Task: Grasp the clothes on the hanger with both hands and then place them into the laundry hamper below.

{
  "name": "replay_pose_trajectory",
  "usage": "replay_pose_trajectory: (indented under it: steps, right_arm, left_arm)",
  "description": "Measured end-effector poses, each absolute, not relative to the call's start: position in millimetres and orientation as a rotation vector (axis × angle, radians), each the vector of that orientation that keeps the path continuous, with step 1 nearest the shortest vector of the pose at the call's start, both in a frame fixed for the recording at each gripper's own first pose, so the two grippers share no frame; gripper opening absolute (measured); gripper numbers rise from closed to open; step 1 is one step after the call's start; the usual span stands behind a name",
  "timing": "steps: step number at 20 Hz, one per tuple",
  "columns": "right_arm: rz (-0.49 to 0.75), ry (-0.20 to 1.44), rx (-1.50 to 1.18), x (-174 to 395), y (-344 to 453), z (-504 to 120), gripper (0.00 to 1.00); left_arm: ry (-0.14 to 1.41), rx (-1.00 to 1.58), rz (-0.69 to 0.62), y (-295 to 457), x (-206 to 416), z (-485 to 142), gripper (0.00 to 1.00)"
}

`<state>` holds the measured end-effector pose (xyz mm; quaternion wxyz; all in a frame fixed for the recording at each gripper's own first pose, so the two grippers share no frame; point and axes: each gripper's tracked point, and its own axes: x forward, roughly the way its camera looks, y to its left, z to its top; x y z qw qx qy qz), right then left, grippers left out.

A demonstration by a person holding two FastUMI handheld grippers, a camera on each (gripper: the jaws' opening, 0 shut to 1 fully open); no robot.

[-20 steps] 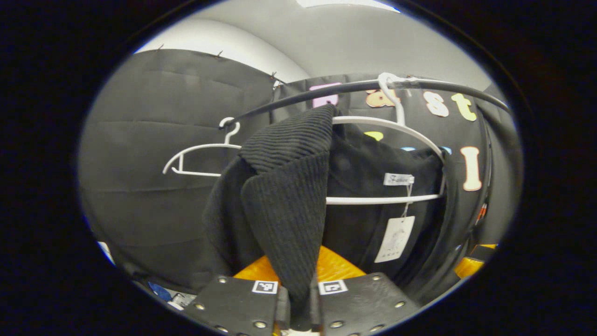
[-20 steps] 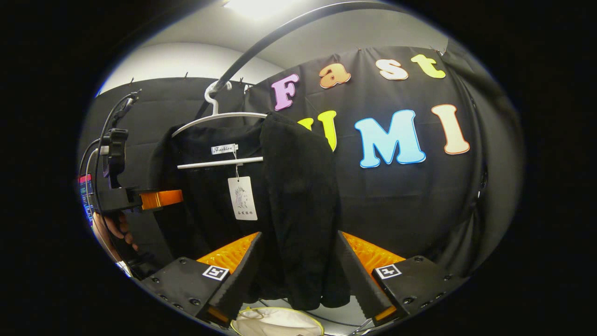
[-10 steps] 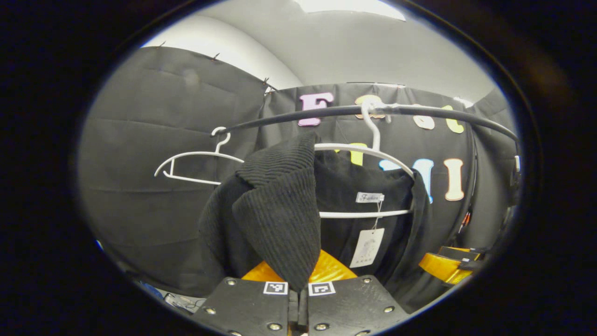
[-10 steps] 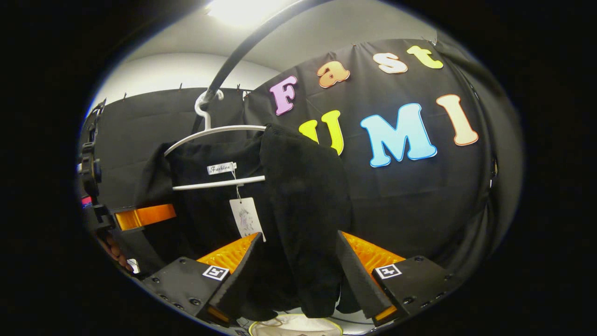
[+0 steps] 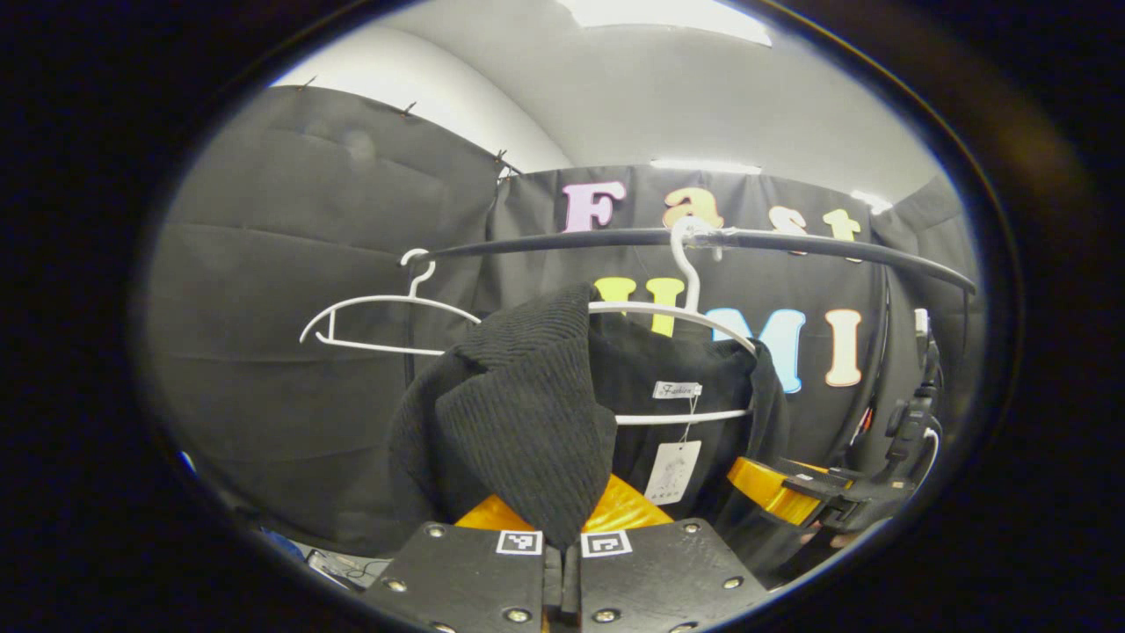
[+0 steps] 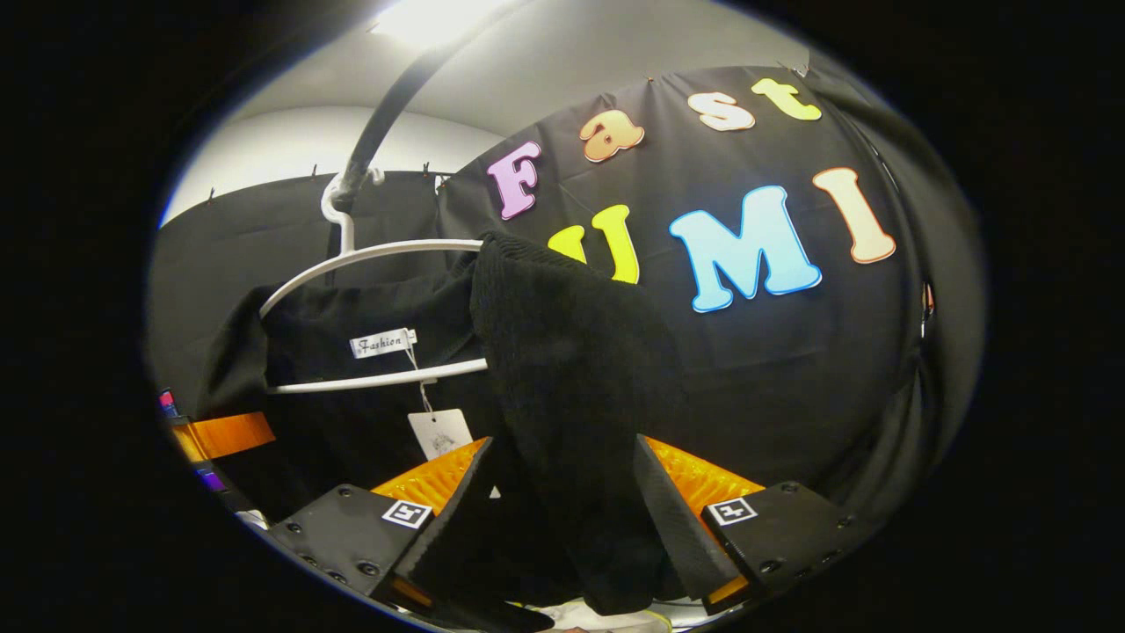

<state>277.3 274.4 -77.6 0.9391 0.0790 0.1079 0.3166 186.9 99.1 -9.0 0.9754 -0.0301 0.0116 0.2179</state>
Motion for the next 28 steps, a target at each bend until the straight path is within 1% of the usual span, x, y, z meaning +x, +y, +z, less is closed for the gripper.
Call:
replay_pose_trajectory:
  steps: [5, 6, 7, 8, 9, 10, 12, 14, 15, 17, 18, 19, 20, 22, 23, 28]
  right_arm:
    - [0.62, 0.202, 0.139, 298.7, 277.1, -82.1, 0.98]
    - [0.628, 0.199, 0.126, 301.9, 279.7, -83.3, 0.92]
    - [0.647, 0.2, 0.115, 303.6, 285.2, -85.4, 0.97]
    - [0.663, 0.206, 0.101, 306.4, 290.0, -88.7, 0.93]
    - [0.669, 0.208, 0.087, 310.2, 292.1, -92.0, 0.93]
    - [0.673, 0.208, 0.085, 313.4, 293.3, -92.0, 0.87]
    - [0.682, 0.212, 0.101, 314.7, 295.0, -91.8, 0.84]
    - [0.699, 0.223, 0.137, 313.3, 294.4, -89.6, 0.6]
    - [0.705, 0.23, 0.157, 314.0, 293.6, -89.3, 0.52]
    - [0.732, 0.261, 0.207, 312.6, 295.6, -89.4, 0.22]
    - [0.773, 0.281, 0.236, 309.1, 300.5, -88.4, 0.06]
    - [0.794, 0.294, 0.237, 310.7, 299.7, -89.7, 0.07]
    - [0.799, 0.274, 0.245, 321.8, 306.8, -91.0, 0.01]
    - [0.833, 0.281, 0.275, 312.7, 297.6, -85.4, 0.02]
    - [0.828, 0.283, 0.287, 315.7, 295.9, -84.2, 0.0]
    - [0.726, 0.192, 0.298, 332.8, 269.9, -67.7, 0.01]
  left_arm:
    - [0.022, -0.079, 0.441, 99.0, 185.7, -12.0, 0.01]
    - [0.019, -0.08, 0.439, 97.6, 184.4, -11.4, 0.01]
    - [0.017, -0.074, 0.441, 96.9, 182.1, -10.1, 0.01]
    - [0.017, -0.066, 0.443, 96.9, 180.7, -9.6, 0.01]
    - [0.018, -0.062, 0.445, 96.2, 180.0, -9.6, 0.01]
    - [0.019, -0.06, 0.444, 95.3, 179.4, -8.4, 0.01]
    - [0.02, -0.05, 0.445, 93.8, 175.2, -6.9, 0.01]
    - [0.02, -0.033, 0.449, 92.3, 170.2, -3.6, 0.01]
    - [0.019, -0.025, 0.449, 91.5, 168.4, -2.9, 0.0]
    - [0.022, -0.016, 0.449, 91.1, 168.7, -3.1, 0.0]
    - [0.02, -0.017, 0.448, 90.9, 169.2, -3.0, 0.0]
    - [0.018, -0.021, 0.445, 90.1, 169.6, -3.5, 0.01]
    - [0.016, -0.024, 0.441, 88.5, 169.9, -2.9, 0.01]
    - [0.014, -0.026, 0.438, 88.6, 168.6, -2.0, 0.01]
    - [0.009, -0.027, 0.437, 90.8, 167.8, -1.7, 0.0]
    - [-0.071, -0.047, 0.427, 102.3, 155.8, 18.2, 0.01]
